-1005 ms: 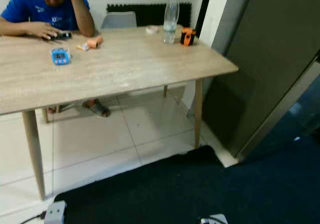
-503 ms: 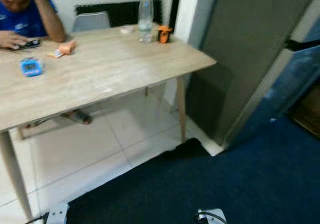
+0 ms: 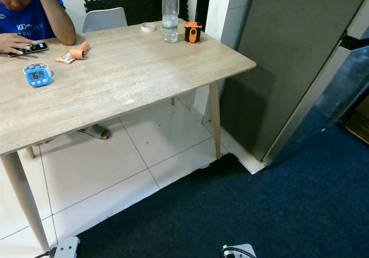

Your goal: Restocking fridge

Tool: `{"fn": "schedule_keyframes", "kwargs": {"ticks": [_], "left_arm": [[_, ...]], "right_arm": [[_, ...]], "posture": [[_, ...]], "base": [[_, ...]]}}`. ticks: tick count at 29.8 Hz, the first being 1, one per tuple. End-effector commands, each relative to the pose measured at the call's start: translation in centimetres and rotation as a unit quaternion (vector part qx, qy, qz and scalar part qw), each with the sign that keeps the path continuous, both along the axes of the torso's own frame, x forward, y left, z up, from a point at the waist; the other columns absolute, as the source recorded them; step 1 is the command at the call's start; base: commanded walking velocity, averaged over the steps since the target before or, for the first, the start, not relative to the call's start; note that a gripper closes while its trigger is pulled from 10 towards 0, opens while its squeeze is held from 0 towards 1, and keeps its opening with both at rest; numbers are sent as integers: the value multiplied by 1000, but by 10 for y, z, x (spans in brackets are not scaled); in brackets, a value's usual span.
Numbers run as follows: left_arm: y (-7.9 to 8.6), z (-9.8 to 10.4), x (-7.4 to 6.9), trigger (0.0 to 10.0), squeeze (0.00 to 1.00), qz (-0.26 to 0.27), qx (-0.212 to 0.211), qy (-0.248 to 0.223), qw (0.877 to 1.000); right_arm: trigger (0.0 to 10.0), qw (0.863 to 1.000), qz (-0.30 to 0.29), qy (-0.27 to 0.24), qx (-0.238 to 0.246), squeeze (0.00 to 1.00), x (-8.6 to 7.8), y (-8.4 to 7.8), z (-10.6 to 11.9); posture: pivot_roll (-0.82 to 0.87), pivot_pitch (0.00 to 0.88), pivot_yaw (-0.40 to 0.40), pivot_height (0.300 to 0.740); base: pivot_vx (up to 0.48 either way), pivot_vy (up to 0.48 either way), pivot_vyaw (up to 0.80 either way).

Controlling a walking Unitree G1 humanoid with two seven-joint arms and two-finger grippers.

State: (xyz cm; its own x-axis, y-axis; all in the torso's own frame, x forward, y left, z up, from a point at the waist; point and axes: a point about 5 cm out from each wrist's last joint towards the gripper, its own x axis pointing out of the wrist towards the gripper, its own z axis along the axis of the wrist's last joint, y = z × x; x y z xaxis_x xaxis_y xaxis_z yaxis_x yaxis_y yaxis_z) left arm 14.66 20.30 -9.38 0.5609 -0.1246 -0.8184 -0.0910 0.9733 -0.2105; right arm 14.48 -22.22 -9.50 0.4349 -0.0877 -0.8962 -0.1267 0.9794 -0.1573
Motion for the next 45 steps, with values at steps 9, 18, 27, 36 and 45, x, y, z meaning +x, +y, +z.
{"fn": "schedule_keyframes", "kwargs": {"ticks": [9, 18, 27, 36, 45], "left_arm": [[-10, -3, -2, 10000, 0, -10, -15, 12, 1000], [-9, -2, -1, 10000, 0, -10, -18, 10, 1000], [-11, -2, -1, 10000, 0, -11, -21, 12, 1000], [-14, -2, 0, 10000, 0, -14, -25, 12, 1000], [-17, -2, 2, 10000, 0, -14, -28, 11, 999]], "right_arm": [[10000, 1000, 6, 1, 1, 0, 1, 2, 0], [10000, 1000, 5, -2, 5, 0, 3, 5, 0], [10000, 1000, 2, 0, 8, 0, 2, 6, -1], [10000, 1000, 4, 0, 9, 0, 2, 8, -1], [10000, 1000, 7, -2, 8, 0, 3, 7, 0]], "posture": [[0, 64, -30, 740], [1, 61, -24, 740], [-5, 61, -16, 740], [-9, 59, -15, 740], [-15, 54, -20, 740]], "base": [[0, -317, 0], [0, -369, 0], [0, -409, 0], [0, -452, 0], [0, -453, 0]]}}
